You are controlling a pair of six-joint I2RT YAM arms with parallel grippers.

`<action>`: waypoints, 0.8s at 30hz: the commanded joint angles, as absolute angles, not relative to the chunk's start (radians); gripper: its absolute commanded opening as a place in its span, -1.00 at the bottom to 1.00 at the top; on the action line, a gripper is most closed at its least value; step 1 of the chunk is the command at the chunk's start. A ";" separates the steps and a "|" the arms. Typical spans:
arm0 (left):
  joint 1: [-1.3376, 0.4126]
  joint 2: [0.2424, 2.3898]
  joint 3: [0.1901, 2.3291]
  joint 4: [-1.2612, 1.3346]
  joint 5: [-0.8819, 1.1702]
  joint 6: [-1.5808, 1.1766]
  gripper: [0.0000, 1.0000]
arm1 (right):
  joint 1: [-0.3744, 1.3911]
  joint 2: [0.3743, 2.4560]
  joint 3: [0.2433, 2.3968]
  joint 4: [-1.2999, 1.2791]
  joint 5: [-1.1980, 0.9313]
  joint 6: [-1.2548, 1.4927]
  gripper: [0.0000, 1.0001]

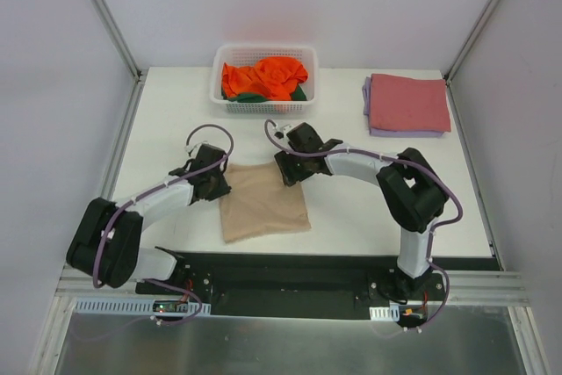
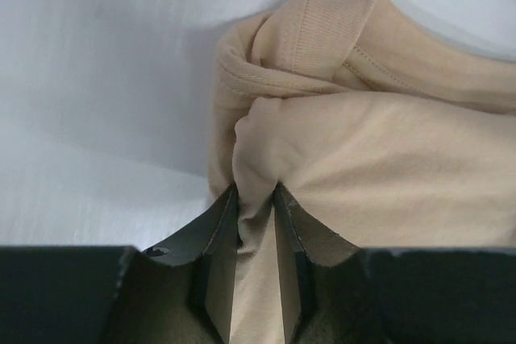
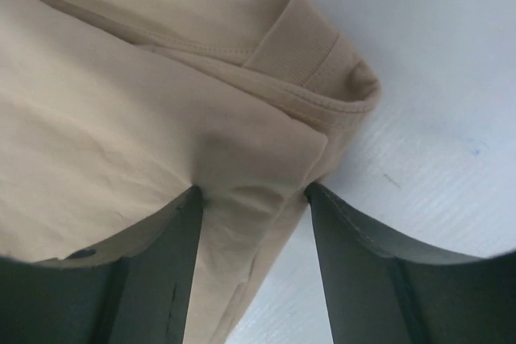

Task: Fold and stack the t-shirts
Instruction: Smooth out wrinkles on the folded tshirt

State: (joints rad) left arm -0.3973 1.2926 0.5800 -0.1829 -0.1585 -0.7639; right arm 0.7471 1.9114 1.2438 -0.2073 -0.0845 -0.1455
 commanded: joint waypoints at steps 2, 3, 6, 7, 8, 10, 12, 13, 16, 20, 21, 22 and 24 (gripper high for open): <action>-0.379 1.449 0.712 -0.092 -0.052 -0.638 -0.59 | 0.726 1.850 1.132 -0.239 0.118 -0.028 0.17; -0.379 1.468 0.722 -0.086 -0.035 -0.640 -0.56 | 0.712 1.841 1.118 -0.241 0.124 -0.014 0.17; -0.379 1.500 0.748 -0.086 -0.032 -0.637 -0.49 | 0.661 1.815 1.100 -0.239 0.117 -0.002 0.17; -0.379 1.500 0.755 -0.084 -0.035 -0.632 -0.44 | 0.646 1.809 1.103 -0.238 0.107 -0.002 0.17; -0.379 1.496 0.761 -0.086 -0.034 -0.629 -0.38 | 0.637 1.796 1.109 -0.241 0.103 -0.002 0.18; -0.379 1.476 0.776 -0.089 -0.032 -0.617 -0.09 | 0.623 1.766 1.118 -0.239 0.080 -0.008 0.22; -0.379 1.441 0.781 -0.098 -0.025 -0.614 0.04 | 0.618 1.734 1.129 -0.245 0.045 -0.002 0.36; -0.379 1.415 0.778 -0.103 -0.014 -0.614 0.14 | 0.617 1.714 1.131 -0.248 0.032 -0.002 0.45; -0.379 1.324 0.746 -0.117 -0.002 -0.618 0.60 | 0.614 1.651 1.102 -0.256 0.011 0.066 0.65; -0.379 1.171 0.655 -0.146 -0.002 -0.640 0.98 | 0.614 1.605 1.036 -0.242 -0.095 0.132 0.76; -0.379 1.125 0.635 -0.153 -0.002 -0.647 0.98 | 0.618 1.606 1.023 -0.245 -0.112 0.136 0.76; -0.379 1.082 0.614 -0.169 -0.002 -0.656 0.98 | 0.626 1.612 1.020 -0.256 -0.115 0.143 0.77; -0.379 0.990 0.571 -0.199 -0.043 -0.681 0.98 | 0.646 1.631 1.022 -0.281 -0.080 0.153 0.78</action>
State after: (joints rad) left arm -0.3843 1.1252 0.6441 -0.1223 -0.0090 -0.6437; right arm 0.6151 1.6238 1.0386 -0.2356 -0.0586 0.0948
